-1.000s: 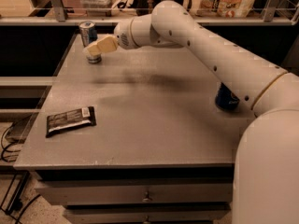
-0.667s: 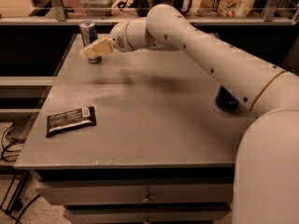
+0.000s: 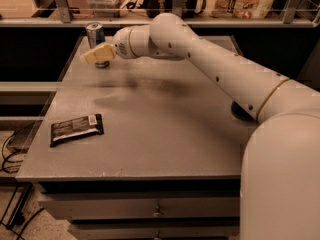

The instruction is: Knock redbull can over

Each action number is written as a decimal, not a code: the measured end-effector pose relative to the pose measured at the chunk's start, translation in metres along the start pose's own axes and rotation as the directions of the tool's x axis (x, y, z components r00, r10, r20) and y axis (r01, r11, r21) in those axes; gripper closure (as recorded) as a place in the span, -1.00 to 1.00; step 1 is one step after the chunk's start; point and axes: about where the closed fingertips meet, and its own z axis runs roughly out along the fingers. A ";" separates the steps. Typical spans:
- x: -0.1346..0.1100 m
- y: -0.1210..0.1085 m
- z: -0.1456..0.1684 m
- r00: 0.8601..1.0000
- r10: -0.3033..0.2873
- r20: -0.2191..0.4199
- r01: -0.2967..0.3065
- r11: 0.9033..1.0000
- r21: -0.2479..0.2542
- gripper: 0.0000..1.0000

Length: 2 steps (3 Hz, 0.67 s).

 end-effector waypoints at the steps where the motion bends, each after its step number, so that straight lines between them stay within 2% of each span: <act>1: -0.001 -0.003 0.015 0.999 0.020 0.040 -0.019 1.000 -0.014 -1.00; 2: -0.007 -0.002 0.029 0.998 0.009 0.063 -0.007 0.999 -0.036 -0.63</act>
Offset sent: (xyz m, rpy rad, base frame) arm 0.0245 0.0357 0.0037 0.0848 -0.0346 0.0561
